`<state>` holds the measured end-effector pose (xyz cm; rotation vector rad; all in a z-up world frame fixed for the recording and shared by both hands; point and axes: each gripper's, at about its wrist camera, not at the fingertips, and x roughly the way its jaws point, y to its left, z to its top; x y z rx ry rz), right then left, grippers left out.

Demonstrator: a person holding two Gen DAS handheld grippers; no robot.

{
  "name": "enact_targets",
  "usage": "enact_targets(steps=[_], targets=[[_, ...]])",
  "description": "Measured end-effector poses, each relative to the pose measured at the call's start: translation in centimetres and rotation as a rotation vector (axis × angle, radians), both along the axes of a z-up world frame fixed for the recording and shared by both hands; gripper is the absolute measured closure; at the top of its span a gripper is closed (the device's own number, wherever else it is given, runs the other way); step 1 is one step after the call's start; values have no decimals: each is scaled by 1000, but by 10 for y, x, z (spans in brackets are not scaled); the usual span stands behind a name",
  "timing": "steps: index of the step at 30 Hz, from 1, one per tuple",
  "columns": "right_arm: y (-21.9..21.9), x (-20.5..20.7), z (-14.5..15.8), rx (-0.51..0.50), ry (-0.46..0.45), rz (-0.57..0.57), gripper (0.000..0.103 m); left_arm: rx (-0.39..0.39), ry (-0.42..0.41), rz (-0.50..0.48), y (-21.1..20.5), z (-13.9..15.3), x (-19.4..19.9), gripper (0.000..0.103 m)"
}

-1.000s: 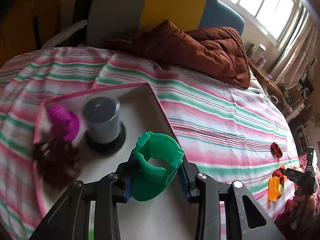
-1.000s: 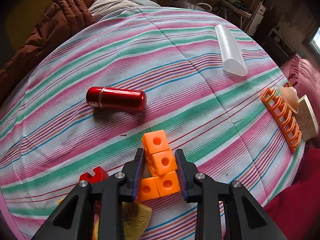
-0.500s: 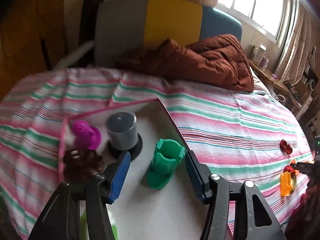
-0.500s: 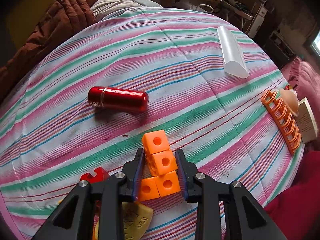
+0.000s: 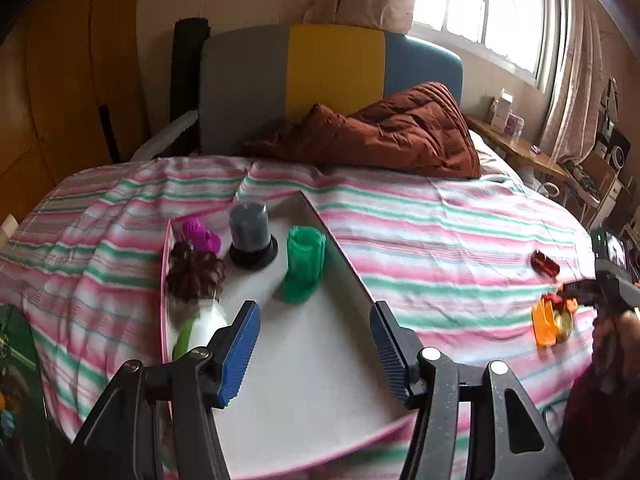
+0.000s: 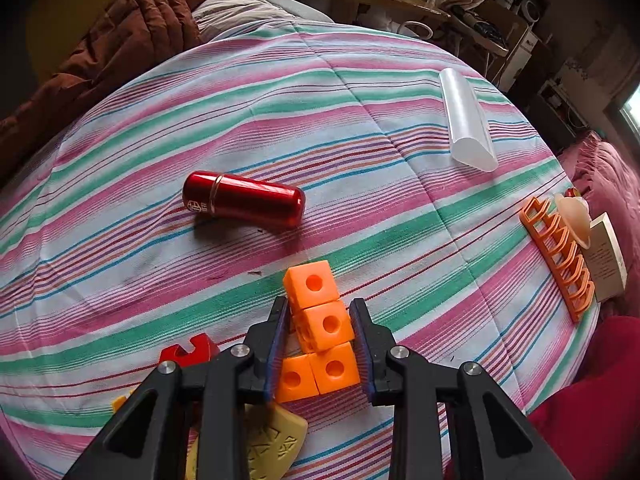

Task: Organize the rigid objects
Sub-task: 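Carry the orange cube stack into the tray and open the right gripper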

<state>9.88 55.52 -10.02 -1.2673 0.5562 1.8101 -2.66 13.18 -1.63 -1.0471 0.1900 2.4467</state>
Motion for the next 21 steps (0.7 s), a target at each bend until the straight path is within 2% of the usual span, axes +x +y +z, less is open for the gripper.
enact_targets(steps=[6,9,12,17,21], targets=[[6,1,1,-3,33,-9,74,-22,5,1,-6,-6,19,45],[2,2,17,59,106,1,76,-25,8,4,-8,-7,23,45],[-2,0,22,87,122,18,77,-34,10,7,-9,-8,24,45],[8,-1,16,54,123,25,77,-42,-10,14,-11,-13,22,45],[-3,0,27,66,194,48,77,-49,-16,24,-14,-15,21,45]])
